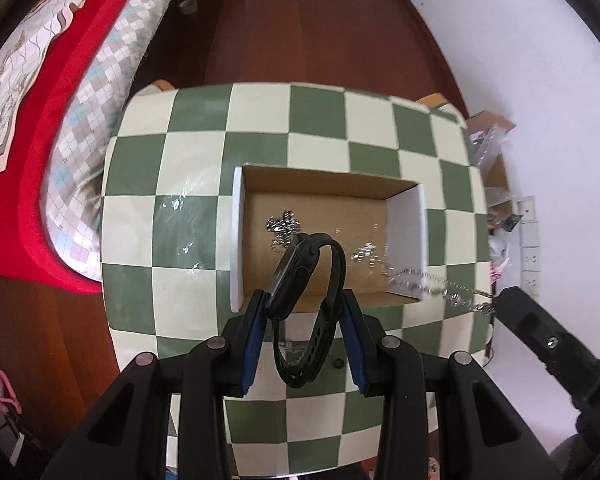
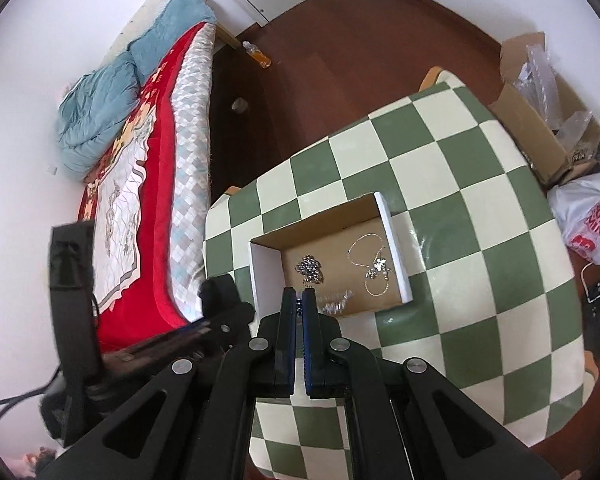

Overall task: Organize jewelry
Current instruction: 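Carry the watch and chain into the white box and open both grippers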

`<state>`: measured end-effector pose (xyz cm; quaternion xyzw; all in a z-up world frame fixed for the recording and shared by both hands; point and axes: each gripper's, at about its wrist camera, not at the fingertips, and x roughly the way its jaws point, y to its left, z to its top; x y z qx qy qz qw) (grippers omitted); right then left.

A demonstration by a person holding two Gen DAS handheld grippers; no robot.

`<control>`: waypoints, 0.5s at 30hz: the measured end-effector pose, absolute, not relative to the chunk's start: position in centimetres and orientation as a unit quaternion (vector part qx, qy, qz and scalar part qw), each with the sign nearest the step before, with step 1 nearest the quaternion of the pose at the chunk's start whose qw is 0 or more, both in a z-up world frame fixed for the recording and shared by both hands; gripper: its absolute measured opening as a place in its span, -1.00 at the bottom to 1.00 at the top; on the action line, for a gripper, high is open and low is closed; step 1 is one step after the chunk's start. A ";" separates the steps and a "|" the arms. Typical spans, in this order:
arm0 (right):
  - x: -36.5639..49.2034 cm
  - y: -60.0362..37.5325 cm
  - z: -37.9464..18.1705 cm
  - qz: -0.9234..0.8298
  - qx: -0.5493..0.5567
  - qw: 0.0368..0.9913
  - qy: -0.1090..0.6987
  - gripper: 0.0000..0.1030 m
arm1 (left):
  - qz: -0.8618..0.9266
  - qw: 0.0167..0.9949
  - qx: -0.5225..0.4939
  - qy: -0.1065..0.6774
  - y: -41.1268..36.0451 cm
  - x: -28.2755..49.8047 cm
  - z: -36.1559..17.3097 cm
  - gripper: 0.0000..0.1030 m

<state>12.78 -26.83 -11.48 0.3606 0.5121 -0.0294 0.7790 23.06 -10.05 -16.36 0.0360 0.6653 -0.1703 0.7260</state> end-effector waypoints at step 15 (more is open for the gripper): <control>15.7 -26.3 -21.2 -0.003 0.469 0.673 0.571 -0.92 | -0.154 0.675 -0.031 0.721 -8.4 24.9 -20.3 -0.10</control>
